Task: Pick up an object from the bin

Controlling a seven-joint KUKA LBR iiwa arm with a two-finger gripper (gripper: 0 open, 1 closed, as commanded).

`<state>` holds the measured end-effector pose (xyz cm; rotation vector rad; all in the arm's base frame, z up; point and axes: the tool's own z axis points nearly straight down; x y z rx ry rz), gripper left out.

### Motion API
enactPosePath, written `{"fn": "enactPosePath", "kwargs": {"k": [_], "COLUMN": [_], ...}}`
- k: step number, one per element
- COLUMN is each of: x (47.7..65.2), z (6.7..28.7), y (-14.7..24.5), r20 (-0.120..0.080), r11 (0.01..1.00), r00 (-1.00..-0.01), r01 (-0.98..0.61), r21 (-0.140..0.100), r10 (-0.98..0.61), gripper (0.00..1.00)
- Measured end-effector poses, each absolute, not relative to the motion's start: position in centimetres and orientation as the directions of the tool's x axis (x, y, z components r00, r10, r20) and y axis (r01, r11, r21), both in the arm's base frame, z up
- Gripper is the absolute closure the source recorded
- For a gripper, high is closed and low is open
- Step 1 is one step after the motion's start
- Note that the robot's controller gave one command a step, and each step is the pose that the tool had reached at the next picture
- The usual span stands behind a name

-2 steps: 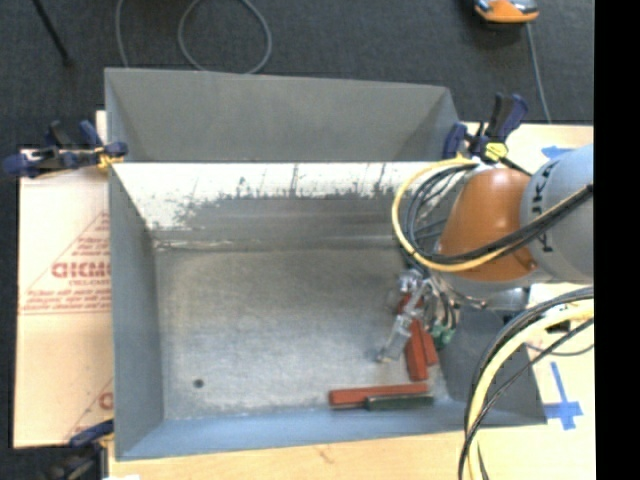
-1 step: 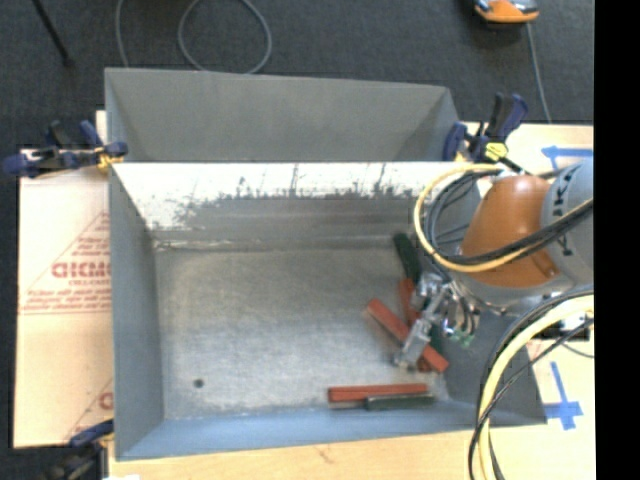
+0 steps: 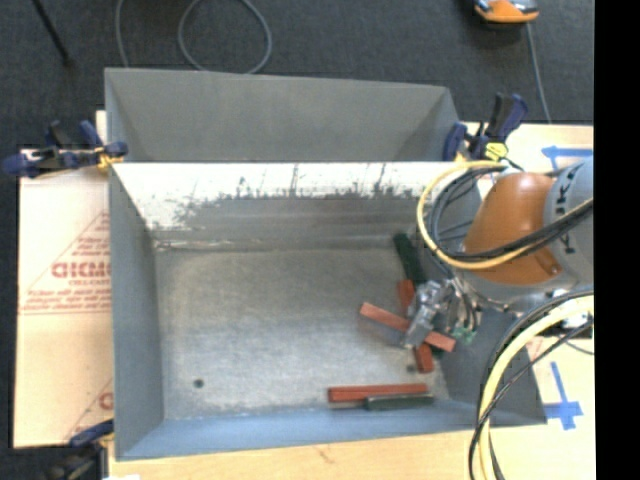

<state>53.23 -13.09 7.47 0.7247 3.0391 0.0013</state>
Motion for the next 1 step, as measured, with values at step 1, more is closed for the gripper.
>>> {"fn": "enactPosePath", "kwargs": {"k": [1], "x": [49.26], "z": [22.94], "y": [-12.78], "r20": [-0.01], "r11": [0.903], "r00": [-0.903], "r01": [0.429], "r21": [0.002], "r10": [0.429], "gripper": [1.0]}}
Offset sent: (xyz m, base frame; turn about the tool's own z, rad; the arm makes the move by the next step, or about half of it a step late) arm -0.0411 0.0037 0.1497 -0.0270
